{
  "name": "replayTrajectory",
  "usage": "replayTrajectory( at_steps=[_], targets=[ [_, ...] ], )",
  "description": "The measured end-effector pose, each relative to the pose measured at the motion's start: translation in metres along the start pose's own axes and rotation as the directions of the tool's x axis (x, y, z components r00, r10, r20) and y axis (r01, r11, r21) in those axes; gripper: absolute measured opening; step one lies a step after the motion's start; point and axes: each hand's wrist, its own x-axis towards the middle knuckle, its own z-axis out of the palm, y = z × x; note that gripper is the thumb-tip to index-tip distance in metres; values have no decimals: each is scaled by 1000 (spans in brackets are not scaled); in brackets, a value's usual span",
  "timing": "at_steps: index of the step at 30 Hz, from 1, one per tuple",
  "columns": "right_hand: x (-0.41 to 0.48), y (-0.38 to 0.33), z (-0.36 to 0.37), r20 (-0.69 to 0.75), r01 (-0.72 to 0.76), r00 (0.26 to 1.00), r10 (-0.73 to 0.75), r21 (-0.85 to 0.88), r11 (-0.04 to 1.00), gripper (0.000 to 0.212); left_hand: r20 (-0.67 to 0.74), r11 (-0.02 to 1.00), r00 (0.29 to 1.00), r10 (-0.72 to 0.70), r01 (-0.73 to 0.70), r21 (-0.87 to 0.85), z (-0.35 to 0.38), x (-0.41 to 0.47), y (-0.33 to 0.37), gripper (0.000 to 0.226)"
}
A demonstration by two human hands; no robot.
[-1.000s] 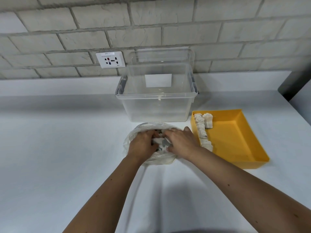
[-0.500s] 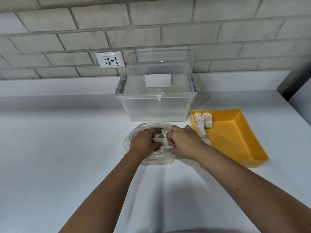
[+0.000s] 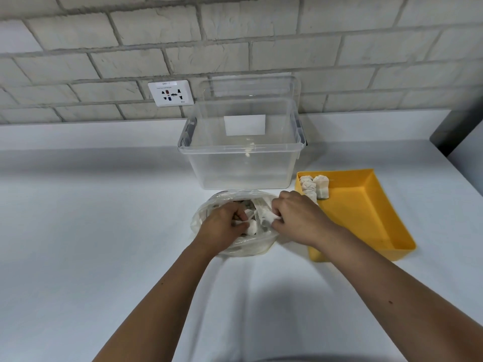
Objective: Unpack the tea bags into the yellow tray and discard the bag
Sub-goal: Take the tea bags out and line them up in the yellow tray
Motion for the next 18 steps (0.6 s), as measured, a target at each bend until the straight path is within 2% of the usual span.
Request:
replayTrajectory(
  at_steps=[4, 9, 10, 13, 16, 17, 18],
  targets=[
    [-5, 4, -3, -74, -78, 992, 100, 255, 964, 8, -93, 961, 994, -63, 35, -274, -16, -16, -1, 10],
    [-10, 4, -10, -119, -65, 979, 165, 584, 809, 15, -94, 796, 987, -129, 46, -604, -28, -32, 4, 20],
    [-12, 2, -12, -105, -65, 977, 184, 678, 732, 17, -86, 763, 986, -144, 55, -644, -29, -34, 7, 19],
    [-16, -7, -16, 47, -129, 975, 217, 917, 378, 17, -57, 676, 985, -163, 70, -734, -29, -38, 17, 17],
    [-14, -15, -11, 188, -205, 957, 220, 977, 58, 14, -28, 623, 990, -142, 67, -779, -25, -38, 22, 19],
    [-12, -17, -10, 210, -210, 950, 232, 977, -29, 10, -17, 613, 991, -132, 68, -788, -24, -38, 23, 20],
    [-11, -18, -9, 212, -201, 943, 256, 977, -69, 6, -7, 606, 992, -124, 70, -792, -23, -38, 24, 21]
  ],
)
